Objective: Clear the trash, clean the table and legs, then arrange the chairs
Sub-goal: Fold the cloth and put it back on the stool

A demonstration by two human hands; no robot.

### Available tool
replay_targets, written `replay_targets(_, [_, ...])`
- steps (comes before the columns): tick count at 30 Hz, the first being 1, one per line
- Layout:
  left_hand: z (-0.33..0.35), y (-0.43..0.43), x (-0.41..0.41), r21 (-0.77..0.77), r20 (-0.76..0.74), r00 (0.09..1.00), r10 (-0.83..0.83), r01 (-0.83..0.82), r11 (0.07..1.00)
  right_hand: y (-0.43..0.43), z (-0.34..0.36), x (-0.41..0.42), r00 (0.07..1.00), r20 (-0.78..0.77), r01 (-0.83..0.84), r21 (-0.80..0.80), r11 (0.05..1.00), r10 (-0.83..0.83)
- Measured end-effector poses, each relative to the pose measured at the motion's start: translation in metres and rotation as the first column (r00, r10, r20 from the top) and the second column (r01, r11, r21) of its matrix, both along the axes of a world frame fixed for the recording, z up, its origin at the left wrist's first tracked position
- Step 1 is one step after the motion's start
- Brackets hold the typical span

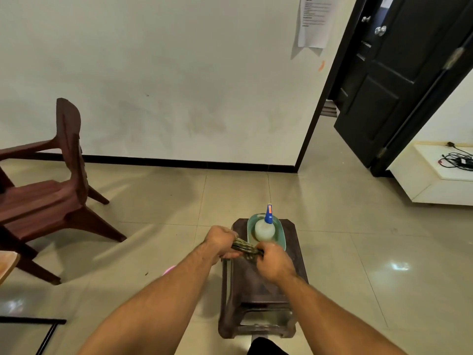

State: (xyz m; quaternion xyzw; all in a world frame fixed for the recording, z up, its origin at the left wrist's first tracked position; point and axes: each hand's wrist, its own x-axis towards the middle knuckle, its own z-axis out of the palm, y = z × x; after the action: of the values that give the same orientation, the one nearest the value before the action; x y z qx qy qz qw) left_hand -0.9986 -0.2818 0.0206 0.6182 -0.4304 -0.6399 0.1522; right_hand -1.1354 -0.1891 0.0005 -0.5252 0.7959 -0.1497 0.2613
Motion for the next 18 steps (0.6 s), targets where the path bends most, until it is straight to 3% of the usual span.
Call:
replay_targets(5, [0.003, -0.004, 0.013, 0.116, -0.125, 0.965, -0.230, 0.245, 0.963, -0.001, 0.007, -0.020, 1.000, 0.021, 0.019, 0.053, 0.998, -0.020])
replay_targets(8, [0.003, -0.004, 0.016, 0.007, -0.005, 0.939, -0.345, 0.345, 0.939, -0.003, 0.012, -0.027, 0.999, 0.006, 0.050, 0.037, 0.998, -0.050])
replay_targets(13, [0.010, 0.000, 0.007, -0.114, 0.179, 0.925, -0.336, 0.359, 0.926, -0.007, 0.017, -0.026, 1.000, 0.021, 0.012, 0.022, 1.000, -0.013])
replay_targets(16, [0.015, 0.002, 0.008, -0.067, 0.313, 0.792, -0.525, 0.569, 0.819, -0.008, 0.016, -0.025, 1.000, 0.016, 0.021, 0.009, 1.000, -0.021])
replay_targets(18, [0.014, -0.003, 0.007, -0.150, 0.401, 0.790, -0.464, 0.557, 0.817, -0.009, 0.017, -0.029, 0.997, 0.030, 0.077, -0.025, 0.997, -0.076])
